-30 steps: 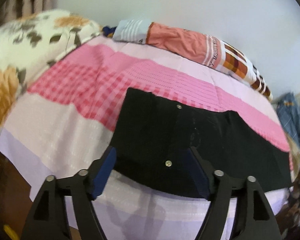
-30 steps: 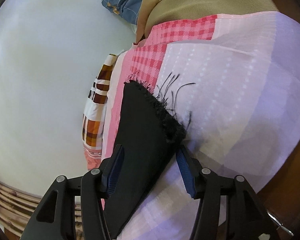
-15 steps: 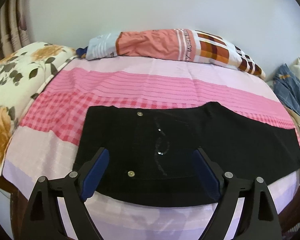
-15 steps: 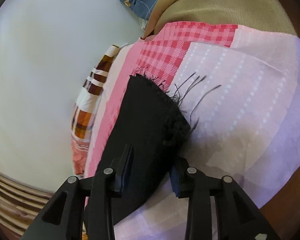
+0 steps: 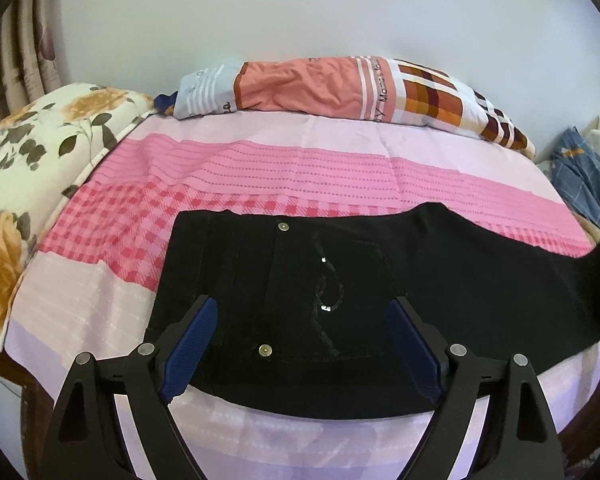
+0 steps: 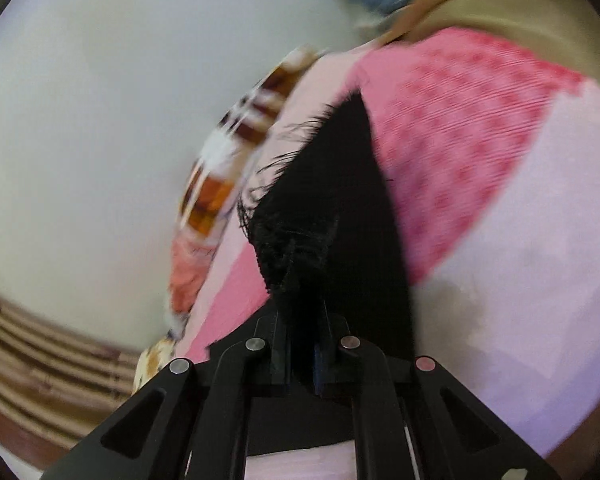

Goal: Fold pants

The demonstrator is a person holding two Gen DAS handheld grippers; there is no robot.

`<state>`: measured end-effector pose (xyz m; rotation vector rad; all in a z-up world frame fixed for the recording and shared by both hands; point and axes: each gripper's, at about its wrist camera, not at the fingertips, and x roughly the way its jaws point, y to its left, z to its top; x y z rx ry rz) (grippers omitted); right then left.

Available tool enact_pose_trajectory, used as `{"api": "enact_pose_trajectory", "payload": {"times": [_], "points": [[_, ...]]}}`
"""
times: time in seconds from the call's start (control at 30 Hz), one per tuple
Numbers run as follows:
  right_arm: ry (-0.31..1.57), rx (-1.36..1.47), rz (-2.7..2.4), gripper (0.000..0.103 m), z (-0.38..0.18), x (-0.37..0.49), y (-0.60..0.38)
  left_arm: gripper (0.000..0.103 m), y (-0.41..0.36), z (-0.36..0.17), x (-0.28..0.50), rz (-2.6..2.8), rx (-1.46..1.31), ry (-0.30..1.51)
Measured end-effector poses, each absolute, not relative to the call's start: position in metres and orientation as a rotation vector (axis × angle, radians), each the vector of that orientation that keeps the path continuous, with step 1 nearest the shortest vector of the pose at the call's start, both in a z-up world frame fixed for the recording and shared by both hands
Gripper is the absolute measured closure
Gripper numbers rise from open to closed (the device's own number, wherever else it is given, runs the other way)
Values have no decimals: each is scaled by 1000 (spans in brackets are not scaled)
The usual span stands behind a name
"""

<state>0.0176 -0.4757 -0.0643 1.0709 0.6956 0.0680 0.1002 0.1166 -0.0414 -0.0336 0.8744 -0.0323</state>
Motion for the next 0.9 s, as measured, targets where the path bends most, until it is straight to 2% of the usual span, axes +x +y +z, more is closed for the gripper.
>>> {"api": "enact_pose_trajectory", "payload": {"times": [0.27,0.53,0.9], "points": [[852,1042,309,94,-81,76,-359,16,109,-52,98,-21,-7,894],[1022,996,484,94,-109,93,-255,16,102,-60,98,-41,12,922],[1097,839,509,93,-120,94,-221,16,101,-73,102,-72,-23,980]]}}
